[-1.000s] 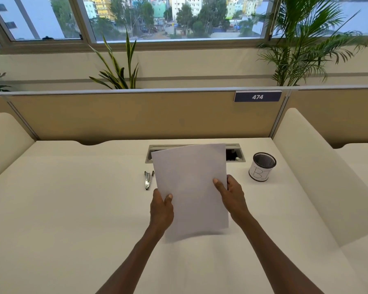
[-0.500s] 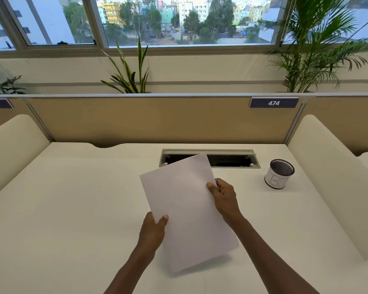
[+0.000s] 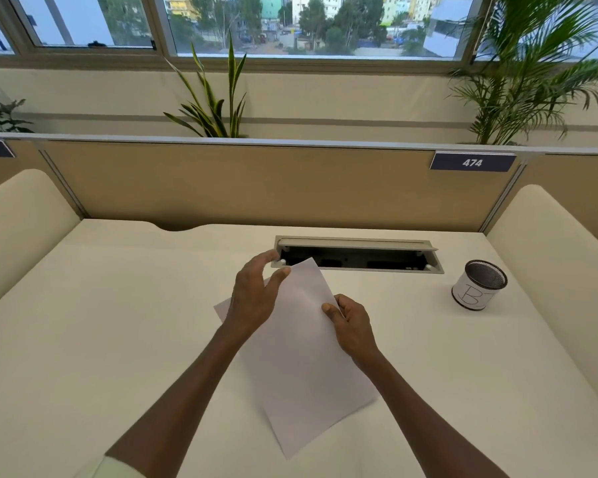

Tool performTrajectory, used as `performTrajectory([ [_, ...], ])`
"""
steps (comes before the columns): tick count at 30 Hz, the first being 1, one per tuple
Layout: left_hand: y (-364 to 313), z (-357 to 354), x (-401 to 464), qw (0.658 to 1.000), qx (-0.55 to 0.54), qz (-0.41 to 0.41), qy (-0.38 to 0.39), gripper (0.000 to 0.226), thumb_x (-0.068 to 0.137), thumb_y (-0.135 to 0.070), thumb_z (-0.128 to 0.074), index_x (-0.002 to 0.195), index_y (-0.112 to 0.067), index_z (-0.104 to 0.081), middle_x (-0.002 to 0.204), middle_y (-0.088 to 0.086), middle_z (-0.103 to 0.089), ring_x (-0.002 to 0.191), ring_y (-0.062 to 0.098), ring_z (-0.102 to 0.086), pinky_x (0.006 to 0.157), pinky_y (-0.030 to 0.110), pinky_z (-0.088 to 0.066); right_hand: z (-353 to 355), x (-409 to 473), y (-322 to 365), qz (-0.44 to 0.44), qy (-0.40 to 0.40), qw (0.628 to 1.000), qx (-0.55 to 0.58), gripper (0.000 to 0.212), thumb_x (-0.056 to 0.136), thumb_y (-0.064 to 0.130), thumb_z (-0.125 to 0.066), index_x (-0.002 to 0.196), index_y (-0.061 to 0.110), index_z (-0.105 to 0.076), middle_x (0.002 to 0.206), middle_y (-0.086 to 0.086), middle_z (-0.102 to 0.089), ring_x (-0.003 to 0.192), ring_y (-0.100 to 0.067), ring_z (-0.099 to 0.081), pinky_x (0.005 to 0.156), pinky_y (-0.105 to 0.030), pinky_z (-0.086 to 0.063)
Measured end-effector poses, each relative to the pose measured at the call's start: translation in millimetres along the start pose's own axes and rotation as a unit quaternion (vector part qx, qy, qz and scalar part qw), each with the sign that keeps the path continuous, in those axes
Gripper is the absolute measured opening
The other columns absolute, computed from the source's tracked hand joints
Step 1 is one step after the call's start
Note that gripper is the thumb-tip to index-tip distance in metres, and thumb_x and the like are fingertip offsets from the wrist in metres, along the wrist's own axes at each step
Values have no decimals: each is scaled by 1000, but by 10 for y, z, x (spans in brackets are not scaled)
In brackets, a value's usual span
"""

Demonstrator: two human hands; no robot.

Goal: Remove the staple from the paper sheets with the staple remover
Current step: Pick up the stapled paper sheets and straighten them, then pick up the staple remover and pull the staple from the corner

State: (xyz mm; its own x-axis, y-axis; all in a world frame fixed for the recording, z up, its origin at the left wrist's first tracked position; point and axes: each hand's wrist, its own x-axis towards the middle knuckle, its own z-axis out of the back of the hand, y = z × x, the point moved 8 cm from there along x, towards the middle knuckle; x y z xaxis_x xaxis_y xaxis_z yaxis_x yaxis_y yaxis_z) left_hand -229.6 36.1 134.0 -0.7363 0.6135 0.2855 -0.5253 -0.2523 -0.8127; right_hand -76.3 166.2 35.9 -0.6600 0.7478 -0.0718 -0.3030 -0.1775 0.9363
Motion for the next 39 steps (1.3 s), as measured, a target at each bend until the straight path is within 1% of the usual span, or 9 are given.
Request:
performTrajectory([
  [6, 315, -34, 225, 999, -1, 22, 41, 20, 92, -30, -60, 104, -19, -71, 97, -6, -72, 83, 0, -63, 70, 8, -44, -192, 248, 52, 30, 17, 999, -27, 24, 95, 24, -56, 78, 8, -59, 72, -1, -61, 63, -13, -53, 60, -26, -41],
  [10, 661, -37, 249, 997, -14, 57, 46, 15, 92, -30, -60, 98, -22, -72, 86, -15, -69, 81, -2, -63, 68, 15, -45, -436, 370, -16, 36, 42, 998, -38, 28, 94, 23, -57, 70, 11, -52, 64, 4, -52, 59, -12, -45, 58, -28, -35],
  [16, 1127, 80, 294, 993, -61, 98, -21, 7, 87, -24, -68, 88, -26, -75, 74, -31, -69, 76, -14, -63, 66, 4, -44, -710, 640, -67, -4, 99, 994, -35, 47, 98, 41, -50, 65, 8, -48, 63, -1, -46, 59, -13, -40, 58, -29, -31],
  [20, 1400, 188, 281, 990, -68, 106, -56, 9, 85, -21, -70, 91, -25, -76, 79, -40, -66, 82, -11, -62, 73, 10, -46, -730, 1006, -250, -66, 58, 991, -103, 47, 94, 44, -55, 78, 2, -66, 80, -7, -72, 76, -19, -63, 70, -33, -46],
  [24, 1555, 312, 254, 989, -63, 108, -81, 11, 85, -19, -70, 93, -21, -76, 81, -26, -69, 85, -13, -61, 70, 5, -43, -858, 1247, -356, -109, 42, 970, -214, 45, 86, 50, -65, 107, 10, -63, 109, -3, -67, 102, -24, -63, 76, -30, -43],
  [28, 1601, 375, 250, 990, -53, 98, -83, 12, 84, -18, -70, 95, -16, -76, 91, -12, -70, 91, -6, -62, 77, 14, -47, -1110, 1337, -275, -95, 65, 958, -263, 63, 81, 52, -69, 117, 4, -50, 112, -10, -64, 101, -30, -62, 70, -30, -42],
  [31, 1672, 412, 249, 990, -52, 103, -82, 12, 84, -18, -71, 94, -19, -76, 86, -26, -69, 90, -12, -60, 76, 11, -46, -1269, 1403, -283, -84, 79, 950, -292, 68, 78, 54, -71, 117, 4, -45, 111, -12, -63, 101, -32, -62, 68, -31, -41],
  [33, 1695, 412, 255, 991, -47, 100, -79, 11, 84, -17, -72, 93, -20, -76, 82, -34, -67, 90, -12, -60, 75, 10, -45, -1309, 1432, -285, -73, 83, 945, -309, 66, 78, 51, -71, 116, 3, -44, 111, -14, -61, 101, -33, -61, 69, -32, -41],
  [39, 1667, 465, 294, 990, -43, 100, -88, 10, 84, -17, -72, 92, -22, -76, 89, -28, -63, 90, -15, -58, 73, 14, -45, -1450, 1524, -252, -38, 112, 928, -354, 47, 86, 28, -65, 118, 0, -46, 115, -20, -60, 102, -35, -61, 70, -32, -42],
])
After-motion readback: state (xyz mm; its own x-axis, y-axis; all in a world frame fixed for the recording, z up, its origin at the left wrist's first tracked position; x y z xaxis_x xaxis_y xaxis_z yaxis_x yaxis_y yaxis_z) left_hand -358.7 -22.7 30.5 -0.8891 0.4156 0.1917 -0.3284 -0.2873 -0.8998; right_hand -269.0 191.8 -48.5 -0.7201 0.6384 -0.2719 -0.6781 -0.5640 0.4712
